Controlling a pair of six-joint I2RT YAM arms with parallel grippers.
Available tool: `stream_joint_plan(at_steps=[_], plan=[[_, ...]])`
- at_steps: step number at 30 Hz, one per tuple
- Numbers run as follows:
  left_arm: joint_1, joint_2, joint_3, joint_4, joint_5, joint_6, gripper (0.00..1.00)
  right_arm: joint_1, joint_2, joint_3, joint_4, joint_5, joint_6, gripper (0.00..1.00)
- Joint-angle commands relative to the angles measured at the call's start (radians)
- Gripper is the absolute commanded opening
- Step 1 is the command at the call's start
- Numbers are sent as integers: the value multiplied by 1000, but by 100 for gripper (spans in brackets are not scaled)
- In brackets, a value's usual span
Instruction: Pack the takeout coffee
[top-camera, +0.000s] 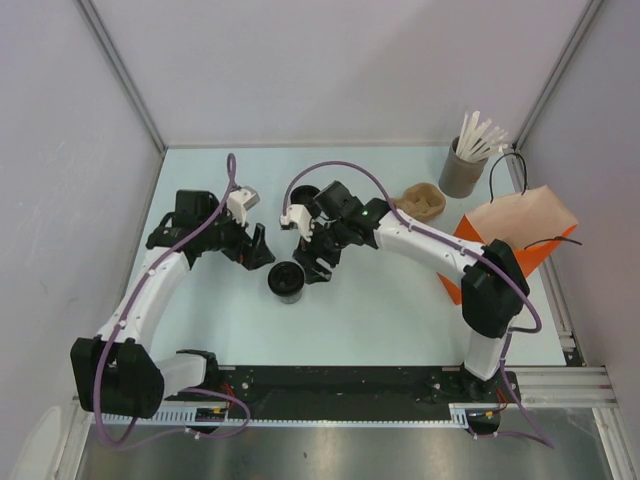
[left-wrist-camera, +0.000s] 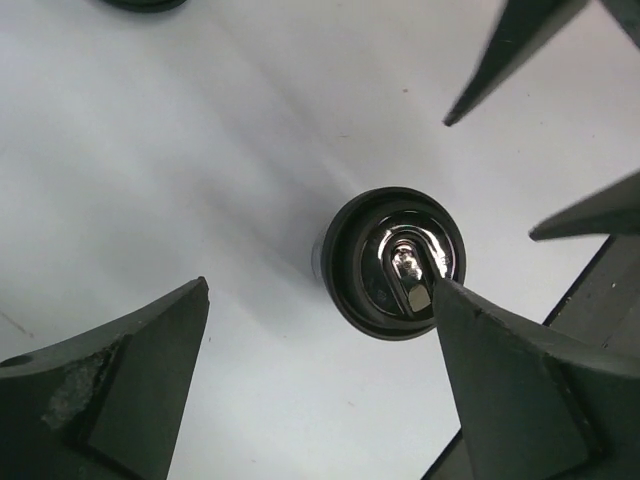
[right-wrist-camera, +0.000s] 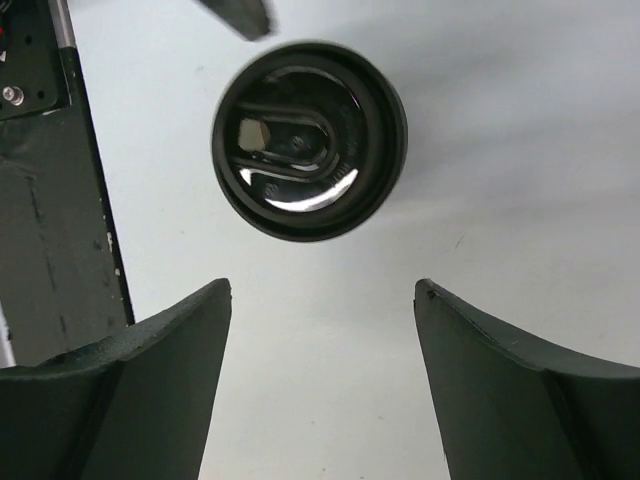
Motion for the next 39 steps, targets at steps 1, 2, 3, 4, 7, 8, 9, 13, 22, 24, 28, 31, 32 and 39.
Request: stream_joint_plan(at_steps=[1,2,3,4,7,8,9,13,22,24,28,31,32,39], plan=[[50,-14,23,8,14,-3,100,56,-90,34,72,157,-68,78],[59,-17,26,6,9,0,100,62,-84,45,64,180,-69,78],[62,-20,31,5,-5,1,100,68,-81,55,47,182,-71,78],[67,-22,43,1,-15,3,100,71,-78,61,45,185,-71,77],[108,-22,80,-5,-54,-6,100,100,-61,81,38,206,-68,72],[115,-20,89,-3,-55,-17,100,111,-56,98,32,226,-72,71],[145,-19,100,4,-60,-34,100,134,-42,106,27,232,-74,70],[216,-16,152,8,-83,-78,100,180,10,161,19,272,-65,66],[265,-51,180,32,-164,-124,100,228,83,218,16,321,-45,60],[271,-56,177,41,-163,-135,100,237,85,216,9,318,-43,59],[276,-50,169,46,-163,-144,100,252,80,200,9,327,-46,58],[285,-59,155,54,-161,-149,100,260,87,193,12,332,-48,57],[285,-63,152,61,-161,-150,100,261,93,193,13,332,-48,57],[288,-86,131,72,-154,-150,100,271,123,201,13,329,-45,55]])
